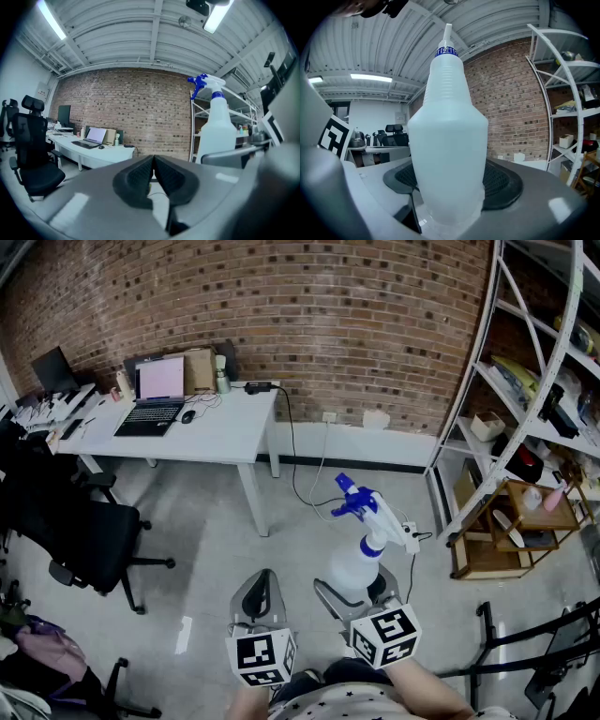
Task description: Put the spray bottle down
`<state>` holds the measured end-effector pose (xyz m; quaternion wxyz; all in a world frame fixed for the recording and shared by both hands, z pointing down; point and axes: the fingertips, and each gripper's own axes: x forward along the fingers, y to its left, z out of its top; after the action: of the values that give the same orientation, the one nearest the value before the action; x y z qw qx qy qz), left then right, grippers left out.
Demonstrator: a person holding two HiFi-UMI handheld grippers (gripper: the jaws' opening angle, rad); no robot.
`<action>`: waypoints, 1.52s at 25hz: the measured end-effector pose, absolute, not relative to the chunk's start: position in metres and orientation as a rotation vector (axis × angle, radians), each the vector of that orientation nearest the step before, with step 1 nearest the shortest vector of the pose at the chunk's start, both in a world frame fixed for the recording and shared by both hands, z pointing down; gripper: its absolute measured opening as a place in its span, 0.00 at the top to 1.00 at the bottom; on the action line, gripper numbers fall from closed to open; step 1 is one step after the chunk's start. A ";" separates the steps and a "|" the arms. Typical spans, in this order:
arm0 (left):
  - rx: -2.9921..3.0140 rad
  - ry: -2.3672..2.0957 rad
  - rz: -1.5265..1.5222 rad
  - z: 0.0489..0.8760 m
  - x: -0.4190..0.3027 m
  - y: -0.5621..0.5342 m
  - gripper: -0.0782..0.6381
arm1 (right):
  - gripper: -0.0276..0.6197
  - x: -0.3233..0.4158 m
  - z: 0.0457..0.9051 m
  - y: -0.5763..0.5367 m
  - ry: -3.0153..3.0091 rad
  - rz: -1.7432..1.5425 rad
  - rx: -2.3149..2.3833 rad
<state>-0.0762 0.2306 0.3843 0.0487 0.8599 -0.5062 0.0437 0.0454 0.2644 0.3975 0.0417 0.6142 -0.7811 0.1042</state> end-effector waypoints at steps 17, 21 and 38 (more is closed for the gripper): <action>2.492 -1.677 0.134 0.405 -0.060 0.024 0.88 | 0.34 0.063 0.413 0.043 -2.468 0.302 1.701; 2.449 -1.733 0.098 0.400 -0.051 -0.049 0.88 | 0.34 0.069 0.410 -0.033 -2.505 0.266 1.619; 2.385 -1.793 0.177 0.452 -0.063 -0.274 0.88 | 0.34 0.031 0.455 -0.303 -2.543 0.234 1.511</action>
<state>-0.0628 -0.2737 0.4516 0.0761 0.7957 -0.5981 0.0589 0.0311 -0.3035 0.4554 0.0871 0.5074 -0.8537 0.0787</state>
